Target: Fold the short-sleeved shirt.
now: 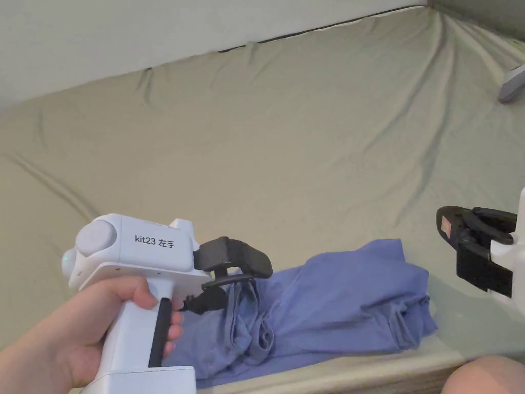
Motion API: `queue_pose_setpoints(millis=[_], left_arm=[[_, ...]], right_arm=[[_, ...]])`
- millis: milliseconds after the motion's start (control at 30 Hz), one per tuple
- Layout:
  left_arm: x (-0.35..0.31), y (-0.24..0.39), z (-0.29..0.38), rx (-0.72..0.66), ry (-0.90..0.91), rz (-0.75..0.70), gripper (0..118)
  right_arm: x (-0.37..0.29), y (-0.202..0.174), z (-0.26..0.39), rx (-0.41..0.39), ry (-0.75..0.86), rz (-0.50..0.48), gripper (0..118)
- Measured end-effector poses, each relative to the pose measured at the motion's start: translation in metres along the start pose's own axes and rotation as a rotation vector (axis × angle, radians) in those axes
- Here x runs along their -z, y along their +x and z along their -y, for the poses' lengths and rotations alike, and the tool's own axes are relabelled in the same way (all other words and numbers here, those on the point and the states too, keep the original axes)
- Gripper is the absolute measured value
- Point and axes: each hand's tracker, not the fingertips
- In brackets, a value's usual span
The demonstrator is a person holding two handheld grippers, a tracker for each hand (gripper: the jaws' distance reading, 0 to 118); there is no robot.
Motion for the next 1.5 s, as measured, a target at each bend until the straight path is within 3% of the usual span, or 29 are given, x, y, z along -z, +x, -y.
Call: queue_pose_setpoints(millis=[67,100,133,167,200,233,267,333,400,567,700,933,1033,1167,1200,1267,1300,1333,1400,1467,1500], left_arm=[[-0.026,0.012,0.003,0.113,0.085,-0.059,91],[-0.038,0.015,0.006,0.173,0.131,-0.113,74],[-0.044,0.015,0.009,0.205,0.157,-0.188,38],[-0.044,0.014,0.01,0.228,0.17,-0.259,12],[-0.04,0.012,0.013,0.26,0.173,-0.388,0],[-0.033,0.008,0.017,0.299,0.16,-0.459,0],[-0.02,0.002,0.019,0.34,0.109,-0.494,0],[0.001,-0.005,0.025,0.281,0.043,-0.519,0],[0.022,-0.006,0.031,0.266,0.023,-0.43,0],[0.071,0.021,0.048,0.306,-0.012,-0.376,0],[0.088,0.019,0.046,0.233,-0.082,-0.277,0],[-0.048,-0.01,0.038,0.111,0.107,0.069,0],[-0.115,-0.053,0.041,0.11,0.252,0.077,0],[-0.134,-0.135,0.044,0.034,0.313,-0.007,1],[-0.131,-0.158,0.043,-0.018,0.276,0.0,14],[-0.113,-0.194,0.045,-0.118,0.215,0.053,76],[-0.103,-0.206,0.047,-0.147,0.189,0.071,98],[-0.094,-0.213,0.049,-0.162,0.182,0.087,108],[-0.069,-0.215,0.049,-0.205,0.177,0.148,107],[-0.065,-0.203,0.052,-0.101,0.302,0.253,105],[-0.056,-0.196,0.046,-0.132,0.258,0.293,94]], right_arm=[[0.003,0.002,-0.001,0.024,-0.008,-0.012,0],[0.004,0.002,-0.001,0.031,-0.008,-0.017,0],[0.005,0.002,-0.001,0.031,-0.01,-0.023,0],[0.007,0.0,-0.001,0.027,-0.011,-0.029,0],[0.009,-0.002,-0.001,0.019,-0.012,-0.036,0],[0.01,-0.004,0.0,0.014,-0.013,-0.04,0],[0.01,-0.006,0.0,0.008,-0.014,-0.045,0],[0.011,-0.01,0.001,-0.007,-0.016,-0.056,0],[0.01,-0.012,0.001,-0.032,-0.014,-0.054,0],[0.01,-0.013,0.0,-0.043,-0.01,-0.046,0],[0.011,-0.012,0.001,-0.043,-0.011,-0.041,0],[0.013,-0.021,0.005,-0.069,-0.026,-0.056,0],[0.014,-0.026,0.006,-0.069,-0.039,-0.057,0],[0.018,-0.033,0.006,-0.076,-0.054,-0.054,0],[0.019,-0.035,0.007,-0.083,-0.058,-0.052,0],[0.02,-0.038,0.007,-0.089,-0.066,-0.042,0],[0.02,-0.039,0.008,-0.089,-0.071,-0.037,0],[0.021,-0.039,0.009,-0.089,-0.076,-0.034,0],[0.023,-0.04,0.011,-0.089,-0.091,-0.019,0],[0.026,-0.04,0.013,-0.086,-0.107,-0.005,0],[0.027,-0.039,0.014,-0.084,-0.112,-0.002,0]])
